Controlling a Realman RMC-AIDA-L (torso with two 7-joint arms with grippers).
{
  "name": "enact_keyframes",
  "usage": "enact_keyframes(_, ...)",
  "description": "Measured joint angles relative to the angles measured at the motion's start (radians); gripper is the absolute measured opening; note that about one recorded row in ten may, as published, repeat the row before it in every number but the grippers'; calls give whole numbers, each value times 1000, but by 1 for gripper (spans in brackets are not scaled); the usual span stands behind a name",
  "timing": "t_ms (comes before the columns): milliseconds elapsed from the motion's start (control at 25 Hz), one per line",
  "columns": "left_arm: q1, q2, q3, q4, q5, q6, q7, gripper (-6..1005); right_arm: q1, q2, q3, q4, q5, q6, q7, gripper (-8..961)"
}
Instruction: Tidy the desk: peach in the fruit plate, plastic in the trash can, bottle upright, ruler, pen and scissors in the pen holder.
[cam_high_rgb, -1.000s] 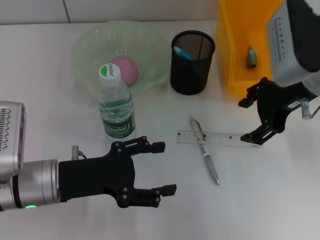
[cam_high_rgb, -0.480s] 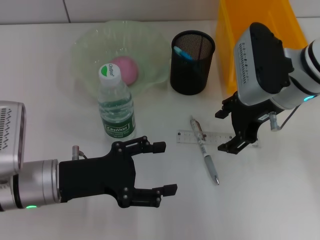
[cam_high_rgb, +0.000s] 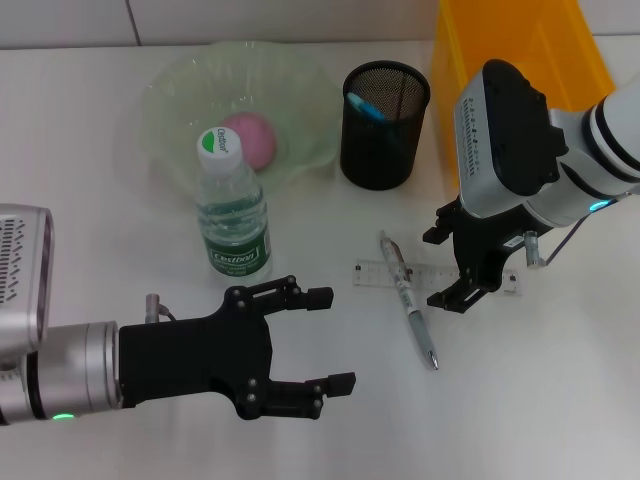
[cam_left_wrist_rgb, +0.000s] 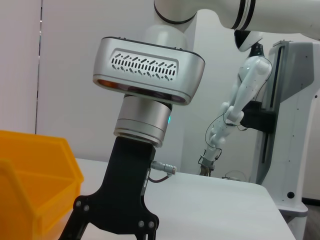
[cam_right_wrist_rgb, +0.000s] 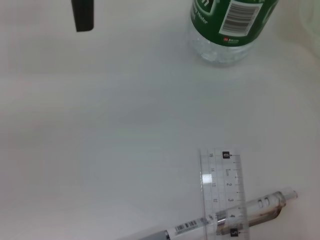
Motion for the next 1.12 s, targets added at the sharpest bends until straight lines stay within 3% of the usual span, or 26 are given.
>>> enact_keyframes(360,1,0,2,1,0,1,0,873,3,0,-4,9,0,4,8,761)
enact_keyframes(560,0,0,2,1,0,1,0,873,9,0,-4,20,0,5,11,531)
enact_keyframes(1120,2,0,2,1,0,3,0,873,22,3,-15,54,0,22,20,520)
